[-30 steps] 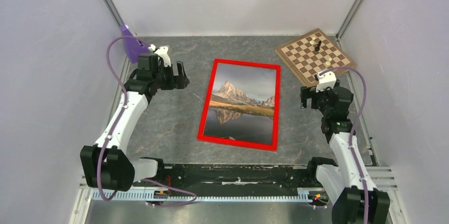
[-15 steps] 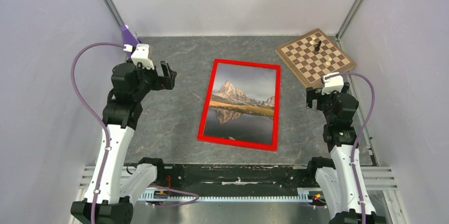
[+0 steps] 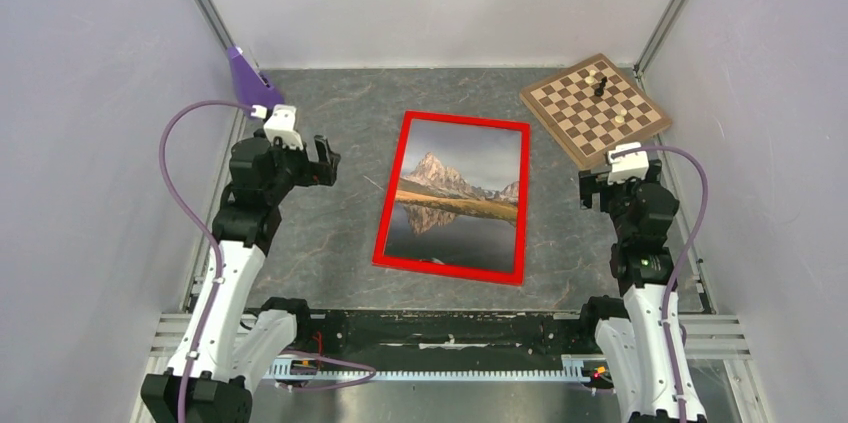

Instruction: Put the photo into the frame

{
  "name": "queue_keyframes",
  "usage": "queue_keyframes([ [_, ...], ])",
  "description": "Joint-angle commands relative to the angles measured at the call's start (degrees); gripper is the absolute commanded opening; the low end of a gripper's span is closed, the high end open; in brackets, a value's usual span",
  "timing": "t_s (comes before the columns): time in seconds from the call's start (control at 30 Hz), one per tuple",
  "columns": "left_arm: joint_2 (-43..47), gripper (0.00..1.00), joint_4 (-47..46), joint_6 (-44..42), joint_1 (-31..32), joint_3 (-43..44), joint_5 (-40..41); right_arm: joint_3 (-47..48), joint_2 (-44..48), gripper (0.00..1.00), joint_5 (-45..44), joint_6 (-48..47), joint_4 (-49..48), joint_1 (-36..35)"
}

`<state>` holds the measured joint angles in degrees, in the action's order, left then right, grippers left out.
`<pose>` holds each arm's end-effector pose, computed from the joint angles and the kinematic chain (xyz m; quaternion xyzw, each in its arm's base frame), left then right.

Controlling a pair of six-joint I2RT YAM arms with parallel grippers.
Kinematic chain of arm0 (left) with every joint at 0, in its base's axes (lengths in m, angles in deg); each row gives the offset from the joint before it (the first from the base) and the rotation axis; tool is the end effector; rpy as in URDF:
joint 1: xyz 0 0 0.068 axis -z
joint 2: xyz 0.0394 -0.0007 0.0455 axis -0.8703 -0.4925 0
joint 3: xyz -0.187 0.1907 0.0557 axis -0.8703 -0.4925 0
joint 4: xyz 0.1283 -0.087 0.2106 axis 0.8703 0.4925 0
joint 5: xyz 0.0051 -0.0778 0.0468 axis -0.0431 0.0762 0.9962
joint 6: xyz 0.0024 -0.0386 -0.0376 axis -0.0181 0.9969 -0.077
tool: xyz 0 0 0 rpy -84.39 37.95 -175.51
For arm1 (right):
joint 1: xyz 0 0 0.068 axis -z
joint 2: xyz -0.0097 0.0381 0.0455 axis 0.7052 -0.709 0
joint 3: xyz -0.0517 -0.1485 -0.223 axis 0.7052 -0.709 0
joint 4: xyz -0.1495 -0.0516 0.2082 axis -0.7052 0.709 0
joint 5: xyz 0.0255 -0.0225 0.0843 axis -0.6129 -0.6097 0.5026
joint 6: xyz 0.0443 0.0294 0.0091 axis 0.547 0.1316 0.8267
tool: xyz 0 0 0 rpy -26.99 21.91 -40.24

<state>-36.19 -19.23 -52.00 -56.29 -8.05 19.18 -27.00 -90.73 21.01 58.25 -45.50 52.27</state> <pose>0.1928 -0.0198 0.3274 0.0595 0.8156 -0.0981 0.5671 0.1553 -0.0178 0.2633 -0.0862 0.7744 -0.1053 0.6179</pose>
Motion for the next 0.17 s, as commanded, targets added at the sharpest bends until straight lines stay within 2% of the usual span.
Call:
queue_keyframes([
  [0.0,1.1,1.00,-5.8,-1.9,-0.4,0.3,-1.5,-0.3,-0.1,0.99,-0.4,-1.7,-1.1,0.2],
  [0.13,1.2,1.00,-5.8,-1.8,-0.5,0.0,-1.5,-0.3,-0.1,0.99,0.4,-1.9,-0.8,0.2],
])
